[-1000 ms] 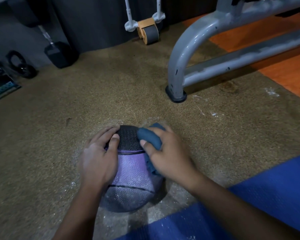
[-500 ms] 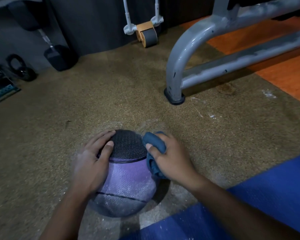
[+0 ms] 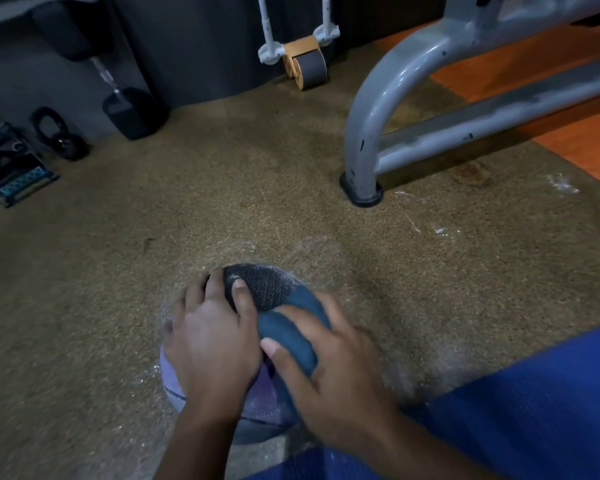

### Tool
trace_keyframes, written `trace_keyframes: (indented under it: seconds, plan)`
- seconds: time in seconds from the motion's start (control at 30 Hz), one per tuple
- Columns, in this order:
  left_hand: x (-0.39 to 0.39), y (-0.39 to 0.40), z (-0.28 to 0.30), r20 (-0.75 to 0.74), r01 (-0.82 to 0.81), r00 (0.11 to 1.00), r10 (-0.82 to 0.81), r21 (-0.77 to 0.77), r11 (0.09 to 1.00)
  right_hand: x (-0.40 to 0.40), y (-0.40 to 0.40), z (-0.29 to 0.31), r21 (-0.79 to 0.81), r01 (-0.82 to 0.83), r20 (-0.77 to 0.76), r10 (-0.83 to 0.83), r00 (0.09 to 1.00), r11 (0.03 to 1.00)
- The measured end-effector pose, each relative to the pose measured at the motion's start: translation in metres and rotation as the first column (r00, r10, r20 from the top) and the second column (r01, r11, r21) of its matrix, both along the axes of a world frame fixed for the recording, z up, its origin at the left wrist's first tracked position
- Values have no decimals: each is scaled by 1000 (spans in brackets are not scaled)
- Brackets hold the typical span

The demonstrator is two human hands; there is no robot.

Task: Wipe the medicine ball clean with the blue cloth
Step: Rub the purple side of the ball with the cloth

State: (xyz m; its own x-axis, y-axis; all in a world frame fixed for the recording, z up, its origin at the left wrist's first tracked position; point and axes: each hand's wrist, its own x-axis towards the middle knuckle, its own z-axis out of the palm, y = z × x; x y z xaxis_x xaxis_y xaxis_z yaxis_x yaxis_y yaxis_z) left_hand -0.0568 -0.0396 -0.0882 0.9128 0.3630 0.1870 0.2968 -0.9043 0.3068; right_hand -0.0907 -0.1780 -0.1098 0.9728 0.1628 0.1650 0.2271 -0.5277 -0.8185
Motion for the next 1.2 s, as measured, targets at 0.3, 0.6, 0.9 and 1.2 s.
trace_keyframes:
  seconds: [0.3, 0.6, 0.9, 1.2]
  plan:
    - [4, 1, 3, -25, 6, 1000, -5, 14, 1000, 56, -16, -33, 93, 181, -171, -163, 972, 979]
    - [4, 4, 4, -23, 89, 996, -89, 22, 996, 9, -1, 1, -19, 65, -9, -65, 998, 998]
    - [0, 11, 1, 13, 98, 995, -98, -10, 995, 42, -21, -45, 78, 237, -236, -213, 948, 968]
    - [-3, 15, 0, 12, 115, 993, -115, -12, 993, 40, -8, -12, 30, 154, -114, -150, 982, 988]
